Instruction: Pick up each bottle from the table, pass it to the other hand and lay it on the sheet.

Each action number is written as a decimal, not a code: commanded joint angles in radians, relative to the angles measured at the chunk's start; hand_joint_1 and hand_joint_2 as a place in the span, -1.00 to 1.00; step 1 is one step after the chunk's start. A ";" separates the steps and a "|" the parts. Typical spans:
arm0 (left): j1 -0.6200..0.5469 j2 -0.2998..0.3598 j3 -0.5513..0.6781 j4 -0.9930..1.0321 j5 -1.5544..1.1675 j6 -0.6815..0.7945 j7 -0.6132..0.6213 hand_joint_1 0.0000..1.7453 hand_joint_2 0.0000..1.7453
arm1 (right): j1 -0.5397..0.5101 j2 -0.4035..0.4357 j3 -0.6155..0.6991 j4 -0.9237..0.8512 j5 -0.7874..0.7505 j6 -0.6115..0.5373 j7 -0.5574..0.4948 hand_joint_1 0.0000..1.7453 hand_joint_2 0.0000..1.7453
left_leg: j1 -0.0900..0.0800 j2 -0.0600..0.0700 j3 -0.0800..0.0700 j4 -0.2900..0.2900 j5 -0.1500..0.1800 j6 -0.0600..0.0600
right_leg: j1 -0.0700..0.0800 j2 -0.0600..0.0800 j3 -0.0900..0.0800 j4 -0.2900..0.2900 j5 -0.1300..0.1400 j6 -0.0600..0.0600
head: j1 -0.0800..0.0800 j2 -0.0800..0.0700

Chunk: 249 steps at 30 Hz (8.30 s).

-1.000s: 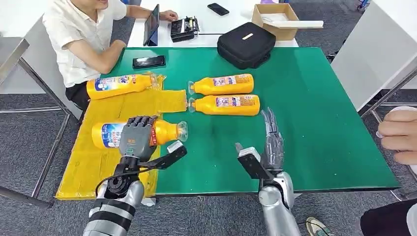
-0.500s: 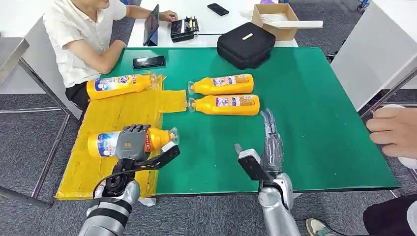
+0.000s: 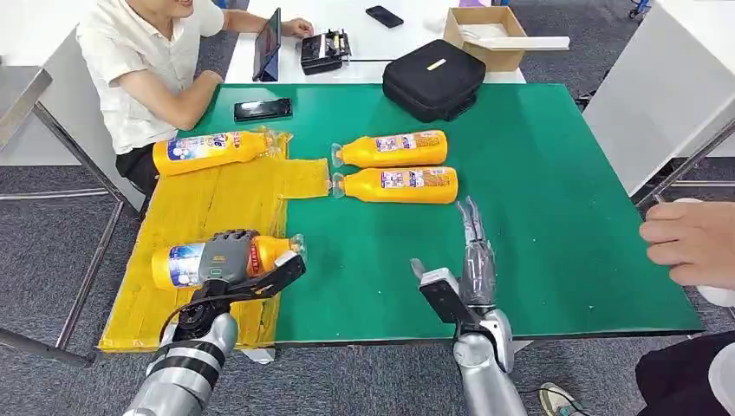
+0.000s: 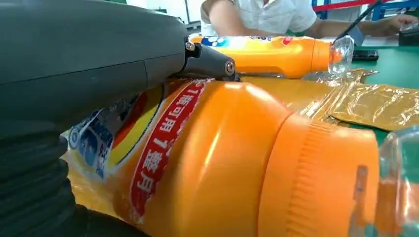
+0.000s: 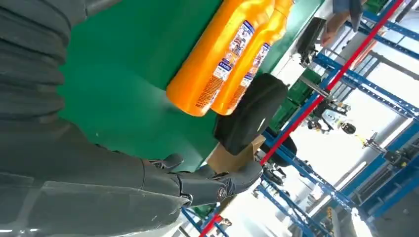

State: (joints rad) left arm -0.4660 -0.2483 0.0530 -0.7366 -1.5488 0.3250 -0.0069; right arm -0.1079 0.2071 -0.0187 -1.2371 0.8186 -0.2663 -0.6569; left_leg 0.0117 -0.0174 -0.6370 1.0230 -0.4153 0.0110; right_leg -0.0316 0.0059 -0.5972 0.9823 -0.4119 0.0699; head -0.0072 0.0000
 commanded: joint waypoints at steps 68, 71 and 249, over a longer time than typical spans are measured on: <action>0.326 -0.075 -0.322 -0.685 0.692 -0.059 -0.295 -1.00 -1.00 | 0.096 0.063 -0.105 -0.121 -0.400 0.381 0.007 -1.00 1.00 | 0.000 -0.002 0.004 0.000 -0.001 0.000 | 0.001 -0.005 0.005 0.000 -0.002 -0.003 | 0.000 0.000; 0.406 -0.101 -0.292 -0.725 0.814 -0.081 -0.303 -1.00 -1.00 | 0.153 0.098 -0.094 -0.211 -0.336 0.375 0.043 -1.00 1.00 | 0.000 -0.003 0.003 0.000 -0.001 0.001 | 0.001 -0.006 0.004 -0.001 -0.001 -0.002 | 0.000 0.000; 0.400 -0.101 -0.469 -0.471 1.530 -0.316 -0.162 -1.00 1.00 | -0.084 -0.145 0.098 0.045 -0.182 0.465 0.255 1.00 1.00 | 0.001 0.010 0.024 -0.003 -0.006 0.000 | 0.002 0.005 0.020 -0.008 0.001 -0.004 | -0.001 0.000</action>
State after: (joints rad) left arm -0.0355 -0.2968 -0.3971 -1.4558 -0.0896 0.0729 -0.2440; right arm -0.3187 -0.0466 -0.0656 -0.8526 0.8290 0.1185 -0.4241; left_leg 0.0117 -0.0107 -0.6129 1.0229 -0.4211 0.0113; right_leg -0.0304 0.0092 -0.5750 0.9772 -0.4119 0.0697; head -0.0084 0.0000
